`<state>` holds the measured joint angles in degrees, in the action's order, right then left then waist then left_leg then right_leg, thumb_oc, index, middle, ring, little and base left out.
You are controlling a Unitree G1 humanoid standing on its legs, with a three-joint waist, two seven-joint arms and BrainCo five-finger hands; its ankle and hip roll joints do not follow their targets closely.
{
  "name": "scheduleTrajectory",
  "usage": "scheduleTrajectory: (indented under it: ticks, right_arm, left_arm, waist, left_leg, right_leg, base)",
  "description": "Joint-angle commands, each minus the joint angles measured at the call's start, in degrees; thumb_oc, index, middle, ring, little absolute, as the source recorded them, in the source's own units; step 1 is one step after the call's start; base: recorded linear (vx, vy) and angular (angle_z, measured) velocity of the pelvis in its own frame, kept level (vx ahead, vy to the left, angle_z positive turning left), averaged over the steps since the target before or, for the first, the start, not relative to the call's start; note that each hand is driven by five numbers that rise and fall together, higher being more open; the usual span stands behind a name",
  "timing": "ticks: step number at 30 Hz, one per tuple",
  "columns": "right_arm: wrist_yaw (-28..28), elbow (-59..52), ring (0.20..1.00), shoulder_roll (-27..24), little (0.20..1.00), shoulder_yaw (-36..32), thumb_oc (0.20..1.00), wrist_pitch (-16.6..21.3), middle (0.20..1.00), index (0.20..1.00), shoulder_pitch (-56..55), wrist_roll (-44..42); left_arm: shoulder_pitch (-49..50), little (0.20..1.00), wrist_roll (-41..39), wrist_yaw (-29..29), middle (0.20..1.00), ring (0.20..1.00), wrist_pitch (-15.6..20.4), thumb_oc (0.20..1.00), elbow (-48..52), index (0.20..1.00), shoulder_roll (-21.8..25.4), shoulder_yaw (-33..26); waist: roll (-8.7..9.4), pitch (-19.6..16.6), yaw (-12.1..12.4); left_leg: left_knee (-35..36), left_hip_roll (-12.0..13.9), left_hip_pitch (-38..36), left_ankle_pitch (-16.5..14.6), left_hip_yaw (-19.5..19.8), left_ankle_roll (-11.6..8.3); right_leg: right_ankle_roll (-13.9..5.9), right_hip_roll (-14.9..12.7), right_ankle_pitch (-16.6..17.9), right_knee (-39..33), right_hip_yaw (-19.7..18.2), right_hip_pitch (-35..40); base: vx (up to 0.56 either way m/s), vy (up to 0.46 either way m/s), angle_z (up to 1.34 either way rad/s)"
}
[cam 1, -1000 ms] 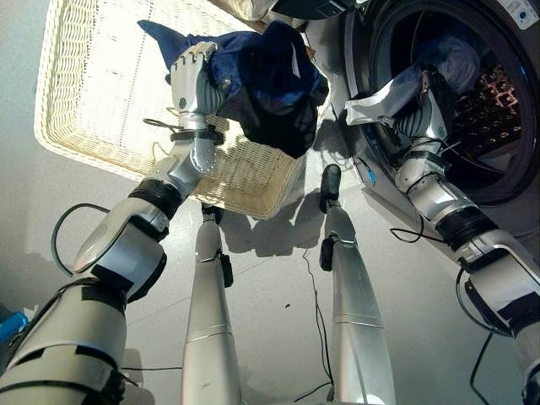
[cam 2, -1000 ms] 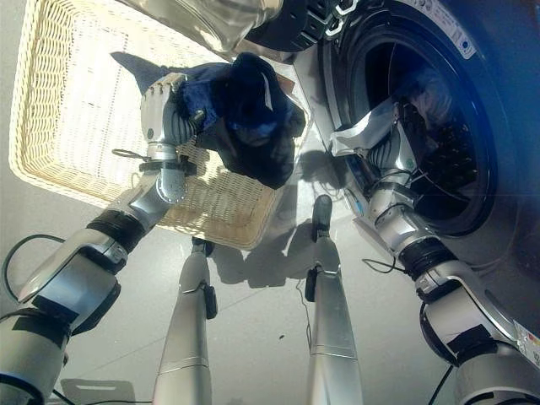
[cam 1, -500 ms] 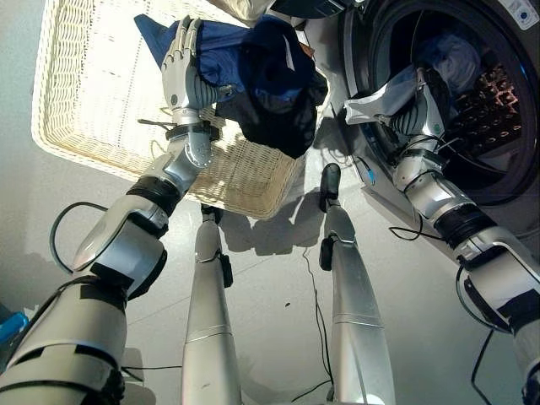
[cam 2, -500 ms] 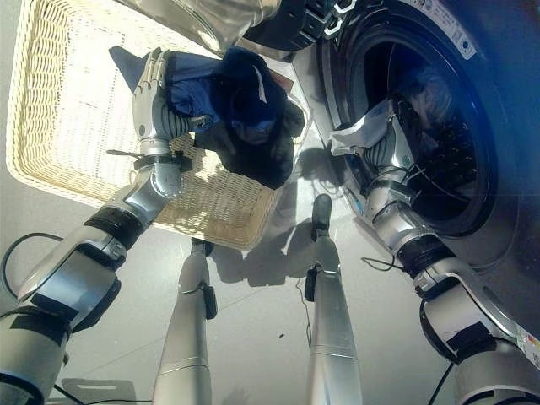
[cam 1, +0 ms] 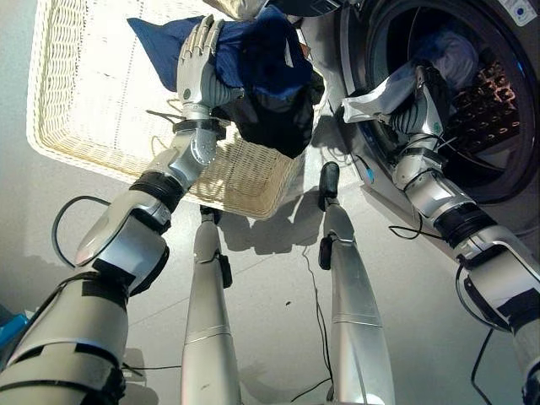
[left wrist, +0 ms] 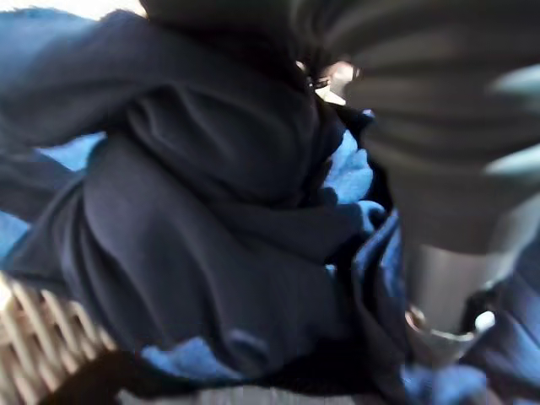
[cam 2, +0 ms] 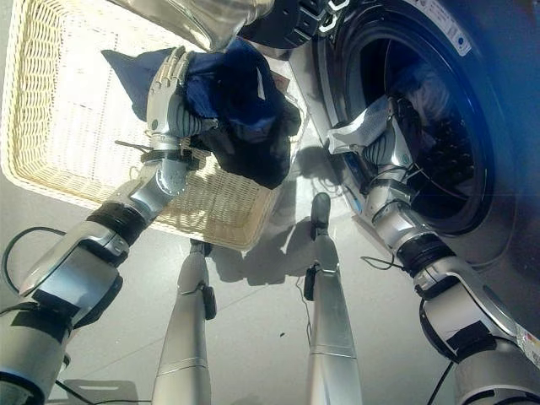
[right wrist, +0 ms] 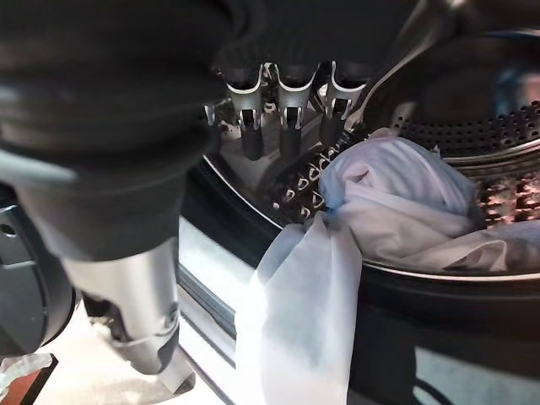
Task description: Put the clothes into the washing machine.
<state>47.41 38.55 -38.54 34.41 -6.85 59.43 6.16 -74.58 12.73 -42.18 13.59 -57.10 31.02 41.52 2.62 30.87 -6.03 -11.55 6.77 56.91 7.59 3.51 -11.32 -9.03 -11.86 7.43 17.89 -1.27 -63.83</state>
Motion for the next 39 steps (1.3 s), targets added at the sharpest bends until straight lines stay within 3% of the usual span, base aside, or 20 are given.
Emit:
scheduleTrajectory:
  ticks: [1, 4, 5, 6, 7, 8, 9, 18, 30, 37, 38, 39]
  right_arm:
    - [1.8, -1.3, 1.000, 0.9, 1.000, 0.6, 1.000, 0.2, 1.000, 1.000, 0.0, 1.5]
    - [1.9, -1.3, 1.000, 0.8, 1.000, 0.7, 1.000, 0.5, 1.000, 1.000, 0.0, 1.6]
    - [1.9, -1.3, 1.000, 0.9, 1.000, 0.7, 1.000, 0.4, 1.000, 1.000, 0.1, 1.5]
    - [1.9, -1.3, 1.000, 0.9, 1.000, 0.8, 1.000, 0.3, 1.000, 1.000, 0.3, 1.4]
    - [1.9, -1.3, 1.000, 0.9, 1.000, 0.8, 1.000, 0.3, 1.000, 1.000, 0.3, 1.4]
    - [1.9, -1.3, 1.000, 0.9, 1.000, 0.9, 1.000, 0.3, 1.000, 1.000, 0.3, 1.4]
    - [1.6, -1.3, 1.000, 0.9, 1.000, 0.9, 1.000, 0.2, 1.000, 1.000, 0.6, 1.3]
    - [1.6, -1.4, 1.000, 1.2, 1.000, 1.4, 1.000, -0.2, 1.000, 1.000, 0.9, 1.5]
    - [2.3, -2.2, 1.000, 1.6, 1.000, 1.0, 1.000, -0.4, 1.000, 1.000, 0.7, 1.1]
    - [3.1, -2.5, 1.000, 1.7, 1.000, 0.3, 1.000, 0.3, 1.000, 1.000, -0.3, 0.5]
    - [3.3, -2.8, 1.000, 1.5, 1.000, -0.1, 1.000, 0.5, 1.000, 1.000, -0.7, 0.0]
    - [3.9, -3.7, 1.000, 1.8, 1.000, -1.6, 1.000, 1.1, 1.000, 1.000, -2.2, -1.4]
  left_arm:
    - [-2.2, 1.000, 2.1, 4.2, 1.000, 1.000, 4.1, 1.000, -1.2, 1.000, -1.3, 0.9]
    - [-2.6, 1.000, 2.9, 8.8, 1.000, 1.000, 3.6, 1.000, -1.2, 1.000, -1.6, 2.9]
    - [-2.6, 0.937, 2.8, 9.3, 0.937, 0.937, 3.6, 0.937, -1.3, 0.937, -1.6, 3.0]
    - [-2.7, 0.711, 3.0, 10.3, 0.711, 0.711, 3.4, 0.711, -1.4, 0.711, -1.7, 3.3]
    - [-2.7, 0.711, 3.0, 10.3, 0.711, 0.711, 3.4, 0.711, -1.4, 0.711, -1.7, 3.3]
    - [-2.7, 0.595, 3.0, 10.6, 0.595, 0.595, 3.3, 0.595, -1.3, 0.595, -1.8, 3.6]
    - [-2.9, 0.200, 2.6, 13.0, 0.200, 0.200, 3.3, 0.200, -1.6, 0.200, -1.9, 4.4]
    - [-2.7, 0.200, -0.3, 17.7, 0.200, 0.200, 2.6, 0.200, -2.2, 0.200, -2.2, 5.0]
    - [-1.5, 0.200, -2.8, 17.1, 0.200, 0.200, 3.3, 0.200, -2.7, 0.200, -2.2, 3.3]
    - [0.1, 0.200, -8.1, 13.5, 0.200, 0.200, 6.7, 0.200, -1.5, 0.200, -1.9, 0.3]
    - [0.7, 0.200, -10.0, 12.9, 0.200, 0.200, 7.9, 0.200, -0.8, 0.200, -1.6, -0.8]
    - [2.8, 0.200, -14.6, 11.8, 0.200, 0.200, 11.3, 0.200, 1.2, 0.200, -1.5, -4.1]
  waist:
    - [0.80, -1.1, -0.3]
    - [0.80, -1.1, -0.5]
    - [0.81, -1.1, -0.5]
    - [0.81, -1.1, -0.5]
    - [0.81, -1.1, -0.5]
    - [0.81, -1.1, -0.6]
    - [0.86, -1.1, -0.6]
    - [0.87, -1.1, -0.8]
    - [1.00, -1.1, -0.5]
    - [0.96, -1.1, -0.2]
    - [0.91, -1.1, -0.1]
    - [0.86, -1.1, 0.2]
  left_leg:
    - [-1.6, -5.4, 0.1, -3.0, -4.1, 4.67]
    - [-1.9, -5.5, 0.3, -3.1, -4.3, 4.75]
    - [-1.9, -5.5, 0.3, -3.1, -4.3, 4.76]
    - [-1.9, -5.4, 0.2, -3.1, -4.4, 4.78]
    - [-1.9, -5.4, 0.2, -3.1, -4.4, 4.78]
    - [-1.9, -5.5, 0.2, -3.1, -4.4, 4.81]
    - [-1.9, -5.5, 0.2, -3.2, -4.5, 4.91]
    - [-2.0, -5.4, 0.2, -3.2, -4.6, 4.90]
    - [-1.6, -5.4, 0.0, -2.9, -4.4, 4.78]
    - [-1.2, -5.3, -0.1, -2.9, -4.3, 4.75]
    - [-1.2, -5.3, 0.0, -2.9, -4.2, 4.72]
    - [-1.2, -5.4, 0.0, -3.0, -3.9, 4.75]
  right_leg:
    - [-1.29, 6.9, 3.9, -3.7, 4.6, 1.5]
    - [-1.40, 7.0, 4.1, -3.7, 4.4, 1.3]
    - [-1.42, 6.9, 4.1, -3.7, 4.4, 1.4]
    - [-1.45, 6.9, 4.1, -3.8, 4.4, 1.4]
    - [-1.45, 6.9, 4.1, -3.8, 4.4, 1.4]
    - [-1.47, 6.9, 4.1, -3.8, 4.4, 1.4]
    - [-1.54, 6.9, 4.2, -3.8, 4.4, 1.5]
    - [-1.68, 6.9, 4.4, -4.0, 4.1, 1.4]
    - [-1.79, 6.7, 4.6, -4.3, 4.4, 1.6]
    - [-1.76, 6.8, 4.6, -4.4, 4.5, 1.7]
    - [-1.75, 6.7, 4.6, -4.4, 4.6, 1.6]
    - [-1.70, 6.7, 4.4, -4.3, 4.7, 1.6]
  base:
    - [0.00, 0.000, 0.00]
    - [0.00, 0.000, 0.00]
    - [0.00, 0.000, 0.00]
    - [0.00, 0.000, 0.00]
    - [0.00, 0.000, 0.00]
    - [0.00, 0.000, 0.00]
    - [0.00, 0.000, 0.00]
    - [0.00, 0.000, 0.00]
    - [0.00, 0.000, 0.00]
    - [0.00, 0.000, 0.00]
    - [0.01, -0.032, -0.01]
    - [0.01, -0.032, -0.01]
